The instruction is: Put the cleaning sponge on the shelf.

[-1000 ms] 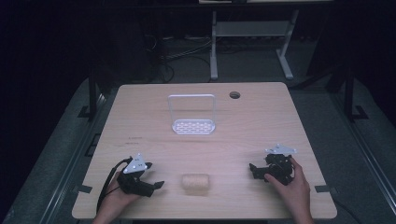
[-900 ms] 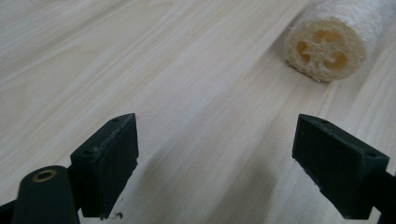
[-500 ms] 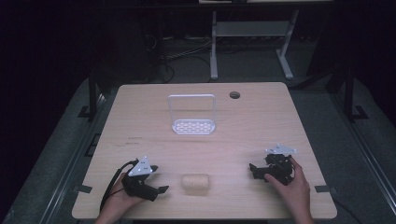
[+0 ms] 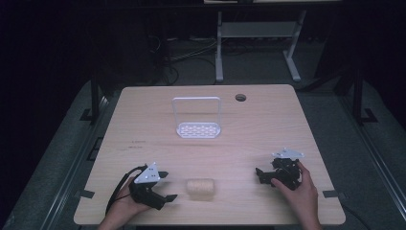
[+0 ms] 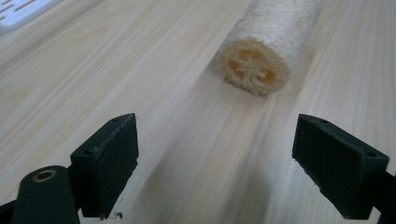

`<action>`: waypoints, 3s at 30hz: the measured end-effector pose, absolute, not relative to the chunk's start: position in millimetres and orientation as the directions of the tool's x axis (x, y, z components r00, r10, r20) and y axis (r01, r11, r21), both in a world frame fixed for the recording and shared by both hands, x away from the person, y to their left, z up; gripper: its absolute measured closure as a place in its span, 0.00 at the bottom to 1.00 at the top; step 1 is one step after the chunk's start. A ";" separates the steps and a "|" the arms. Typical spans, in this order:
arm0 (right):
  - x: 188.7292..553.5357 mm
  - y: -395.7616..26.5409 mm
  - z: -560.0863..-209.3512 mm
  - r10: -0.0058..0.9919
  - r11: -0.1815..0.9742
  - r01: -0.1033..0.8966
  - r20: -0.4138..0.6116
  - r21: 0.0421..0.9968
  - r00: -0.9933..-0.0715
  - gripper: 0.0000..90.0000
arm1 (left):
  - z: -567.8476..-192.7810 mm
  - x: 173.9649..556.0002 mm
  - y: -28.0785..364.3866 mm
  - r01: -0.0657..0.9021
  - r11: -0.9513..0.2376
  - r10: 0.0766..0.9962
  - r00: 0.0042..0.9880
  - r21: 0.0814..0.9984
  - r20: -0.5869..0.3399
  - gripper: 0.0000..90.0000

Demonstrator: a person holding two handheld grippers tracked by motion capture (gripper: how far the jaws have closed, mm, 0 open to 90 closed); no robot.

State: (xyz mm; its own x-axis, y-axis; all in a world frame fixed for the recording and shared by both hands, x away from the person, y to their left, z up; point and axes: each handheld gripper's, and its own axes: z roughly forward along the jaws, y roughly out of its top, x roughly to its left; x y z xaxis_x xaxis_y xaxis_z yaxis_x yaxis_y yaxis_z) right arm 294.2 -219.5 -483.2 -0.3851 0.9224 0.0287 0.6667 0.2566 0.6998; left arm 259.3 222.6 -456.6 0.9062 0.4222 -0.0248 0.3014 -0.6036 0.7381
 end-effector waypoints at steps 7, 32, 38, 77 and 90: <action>294.2 -219.4 -483.2 0.923 0.256 0.667 0.029 0.700 -0.384 0.01 | -452.9 261.7 215.5 0.253 -0.627 0.350 0.936 0.737 -0.024 0.16; 294.2 -219.7 -483.2 0.922 0.259 0.666 0.028 0.699 -0.387 0.01 | -435.6 279.4 186.6 0.170 -0.654 0.220 0.975 0.737 -0.029 0.16; 294.2 -219.7 -483.2 0.922 0.259 0.666 0.028 0.699 -0.387 0.01 | -433.8 281.9 176.9 0.150 -0.663 0.199 0.980 0.734 -0.021 0.16; 294.2 -219.6 -483.2 0.921 0.260 0.666 0.027 0.700 -0.388 0.01 | -452.9 290.6 121.3 0.079 -0.711 0.077 0.996 0.698 -0.035 0.16; 294.2 -219.6 -483.2 0.920 0.262 0.664 0.026 0.700 -0.391 0.01 | -460.5 293.7 121.1 0.070 -0.747 0.068 0.997 0.662 -0.029 0.26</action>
State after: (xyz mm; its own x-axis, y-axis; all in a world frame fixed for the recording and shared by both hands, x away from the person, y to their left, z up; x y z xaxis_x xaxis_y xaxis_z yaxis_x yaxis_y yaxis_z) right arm 294.2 -219.6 -483.2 -0.3912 0.9199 0.0264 0.6641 0.2624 0.7001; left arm 293.7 121.1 -460.5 0.9972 0.0684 -0.0287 0.0703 -0.7465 0.6616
